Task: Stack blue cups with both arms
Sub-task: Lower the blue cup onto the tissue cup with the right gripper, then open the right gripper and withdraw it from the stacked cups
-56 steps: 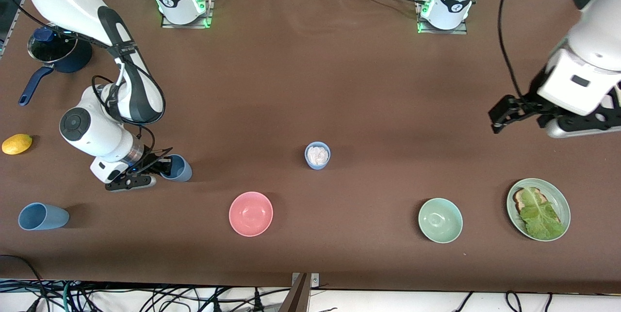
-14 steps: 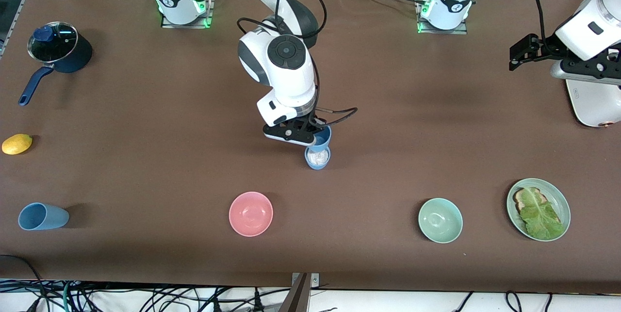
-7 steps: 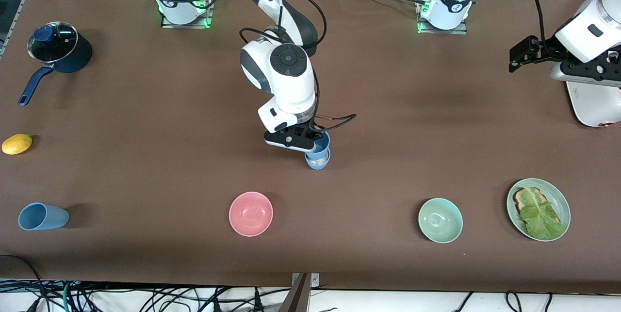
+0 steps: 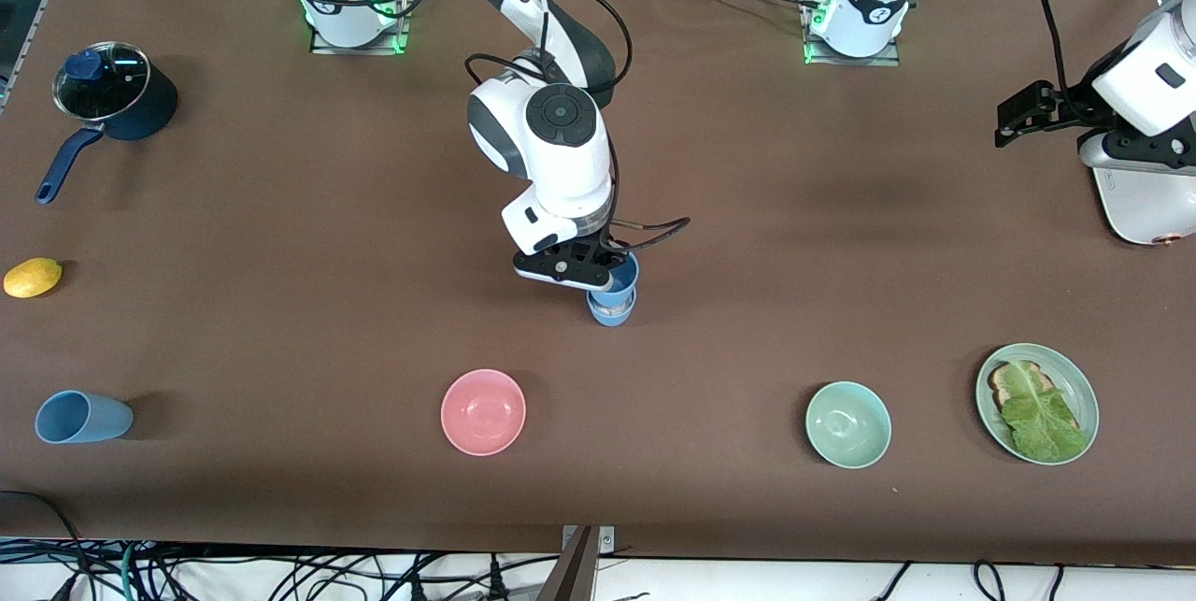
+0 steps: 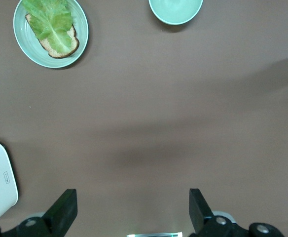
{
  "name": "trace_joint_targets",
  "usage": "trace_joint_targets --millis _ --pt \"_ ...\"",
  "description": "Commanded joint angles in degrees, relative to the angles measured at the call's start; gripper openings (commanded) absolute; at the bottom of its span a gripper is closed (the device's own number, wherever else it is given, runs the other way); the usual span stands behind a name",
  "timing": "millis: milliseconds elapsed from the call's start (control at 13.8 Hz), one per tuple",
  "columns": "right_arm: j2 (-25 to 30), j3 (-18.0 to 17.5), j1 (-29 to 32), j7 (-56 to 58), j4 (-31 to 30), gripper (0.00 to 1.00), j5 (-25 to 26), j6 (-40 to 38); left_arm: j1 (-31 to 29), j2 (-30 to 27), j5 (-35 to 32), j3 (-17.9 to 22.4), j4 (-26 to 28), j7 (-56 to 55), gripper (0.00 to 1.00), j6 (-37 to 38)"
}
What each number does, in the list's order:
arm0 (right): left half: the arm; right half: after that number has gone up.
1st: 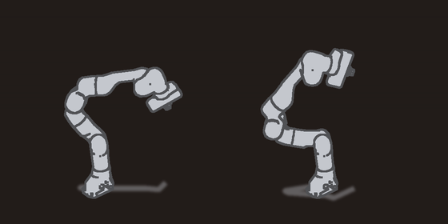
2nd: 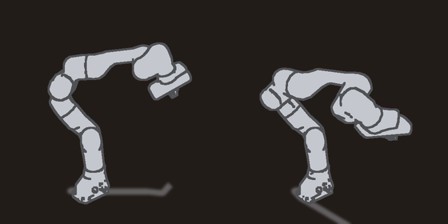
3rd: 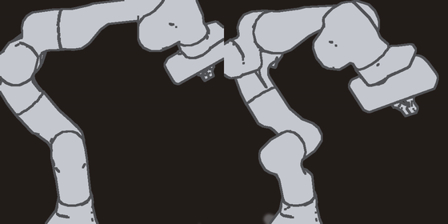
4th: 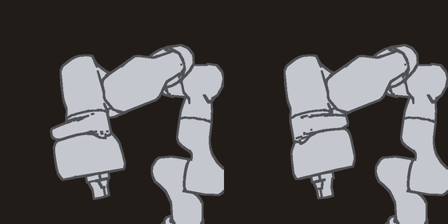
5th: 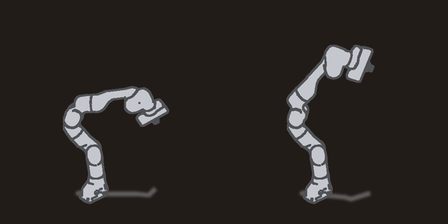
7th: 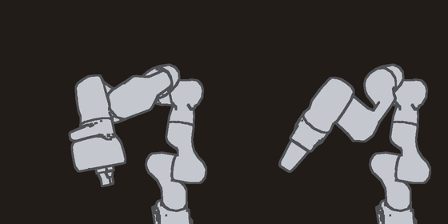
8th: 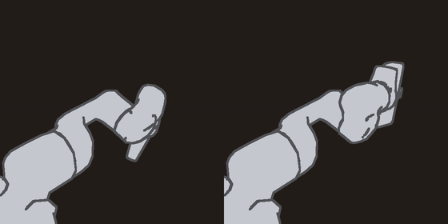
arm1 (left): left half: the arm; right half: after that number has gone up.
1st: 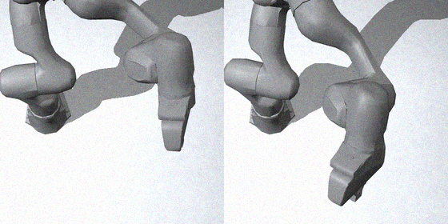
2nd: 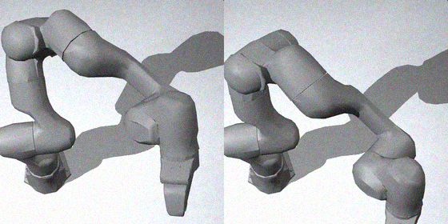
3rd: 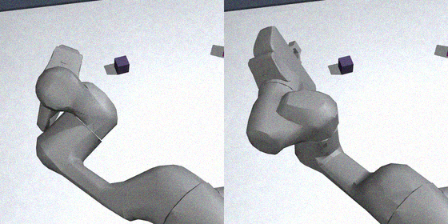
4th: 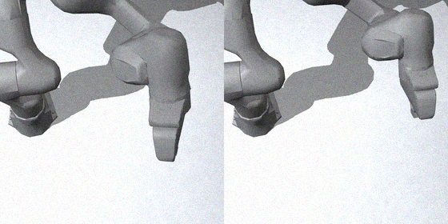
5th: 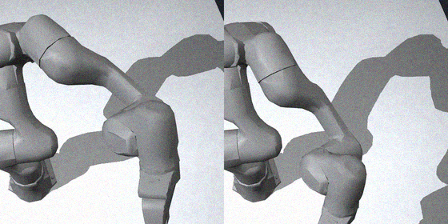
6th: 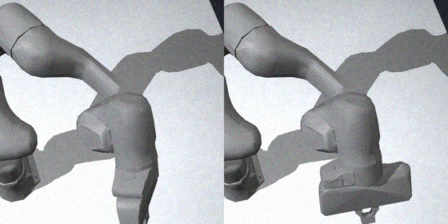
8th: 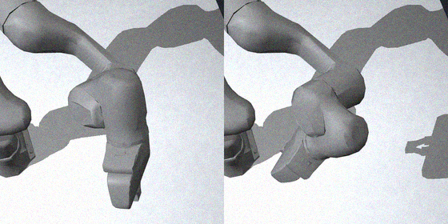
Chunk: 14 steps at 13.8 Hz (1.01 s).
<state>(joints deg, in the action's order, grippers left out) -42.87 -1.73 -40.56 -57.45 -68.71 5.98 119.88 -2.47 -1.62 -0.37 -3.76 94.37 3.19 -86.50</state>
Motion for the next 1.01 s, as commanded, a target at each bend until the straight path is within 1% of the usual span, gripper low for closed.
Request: trace_joint_targets --millis 0,72,144,217,361,578,650,794,939 --pt "-1.3 0.4 -0.3 -0.6 2.4 0.48 1.1 0.6 -0.3 0.1 1.6 0.0 -0.4 1.4 1.00 -0.2" --pt "-1.3 0.6 -0.3 -0.6 2.4 0.65 1.1 0.6 -0.3 0.1 1.6 -0.1 -0.4 1.4 1.00 -0.2" --pt "-1.2 0.7 -0.3 -0.6 2.4 0.97 1.1 0.5 -0.3 0.1 1.6 -0.1 -0.5 1.4 1.00 -0.2" --pt "-0.9 0.7 0.0 -0.6 2.4 1.00 1.1 0.1 -0.3 0.2 1.7 -0.1 -0.6 1.4 1.00 -0.3" --pt "0.7 0.6 1.5 0.4 2.4 1.00 0.8 -2.4 -0.3 0.2 1.7 -0.1 -0.6 1.4 1.00 -0.4" --pt "5.9 0.1 7.1 11.4 1.5 1.00 -1.6 -9.9 -0.3 0.2 1.7 -0.2 -0.6 1.4 1.00 -0.4" --pt "8.7 0.1 9.3 16.5 -0.2 1.00 -3.2 -12.3 -0.3 0.2 1.7 -0.2 -0.6 1.4 1.00 -0.7" --pt "16.0 0.1 15.0 28.0 -5.8 1.00 -6.8 -14.8 -0.3 0.2 1.7 -0.2 -0.6 1.4 1.00 -0.7" --pt "22.7 0.1 19.6 35.4 -11.0 1.00 -7.7 -18.1 -0.3 0.2 1.7 -0.2 -0.6 1.5 1.00 -0.7"
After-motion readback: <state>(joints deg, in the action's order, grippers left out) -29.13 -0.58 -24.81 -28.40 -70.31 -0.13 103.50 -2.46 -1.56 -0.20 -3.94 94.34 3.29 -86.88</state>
